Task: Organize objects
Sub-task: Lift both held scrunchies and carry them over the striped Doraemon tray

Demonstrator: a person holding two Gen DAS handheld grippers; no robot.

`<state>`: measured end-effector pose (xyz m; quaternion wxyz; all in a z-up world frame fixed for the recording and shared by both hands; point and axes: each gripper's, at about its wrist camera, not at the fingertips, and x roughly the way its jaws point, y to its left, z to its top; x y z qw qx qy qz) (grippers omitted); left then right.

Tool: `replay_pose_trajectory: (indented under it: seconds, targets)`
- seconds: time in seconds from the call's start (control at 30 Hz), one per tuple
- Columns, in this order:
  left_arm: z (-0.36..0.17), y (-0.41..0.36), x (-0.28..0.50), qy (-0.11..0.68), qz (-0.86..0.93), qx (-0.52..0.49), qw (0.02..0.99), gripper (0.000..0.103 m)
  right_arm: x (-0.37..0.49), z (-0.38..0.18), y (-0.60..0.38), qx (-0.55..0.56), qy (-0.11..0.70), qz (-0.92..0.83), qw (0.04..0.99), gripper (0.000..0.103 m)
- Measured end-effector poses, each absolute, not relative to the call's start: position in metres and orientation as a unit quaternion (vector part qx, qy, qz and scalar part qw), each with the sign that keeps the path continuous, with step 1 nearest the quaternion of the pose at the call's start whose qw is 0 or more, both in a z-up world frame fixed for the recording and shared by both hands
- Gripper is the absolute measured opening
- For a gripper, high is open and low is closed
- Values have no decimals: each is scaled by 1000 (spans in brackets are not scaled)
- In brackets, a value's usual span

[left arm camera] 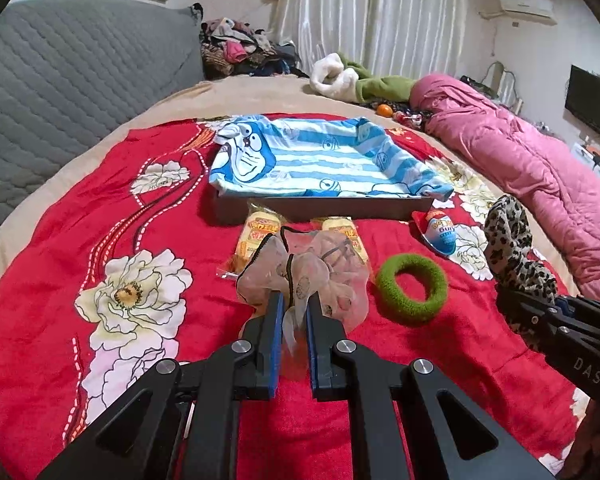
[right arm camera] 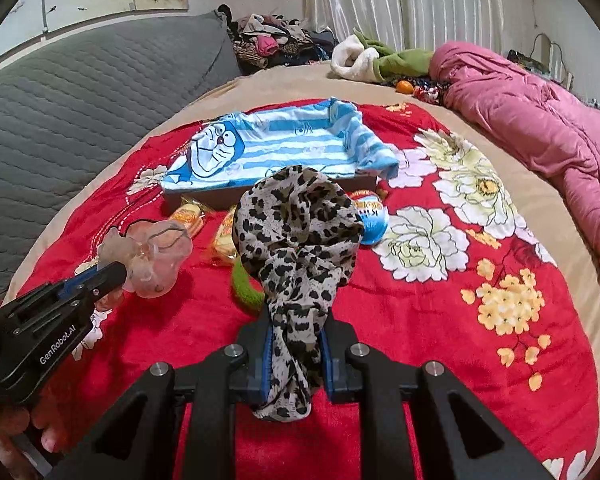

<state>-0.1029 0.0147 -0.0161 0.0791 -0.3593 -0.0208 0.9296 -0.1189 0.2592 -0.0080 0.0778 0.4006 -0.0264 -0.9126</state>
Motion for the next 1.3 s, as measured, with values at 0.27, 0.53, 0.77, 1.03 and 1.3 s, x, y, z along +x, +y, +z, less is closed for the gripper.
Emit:
replay_pose_trajectory:
  seconds: [0.27,0.53,0.77,1.03,1.3]
  targets:
    - [-2,13,-102,-16,935,-348,68,12,-119,10,259,384,-24,-920,82,19]
    - [10,10,-107,-18,937,-343,66,12,-126,28,255,372,-19,-924,92,19]
    - [22,14,-111,-13,939,-337,69,12,-132,49,252,354,-13,-930,96,19]
    - [35,17,-119,-12,941,-330,71,12,-141,66,249,338,-17,-935,104,19]
    - [55,18,-130,-14,946,-318,68,12,-149,90,243,315,-14,-943,111,19]
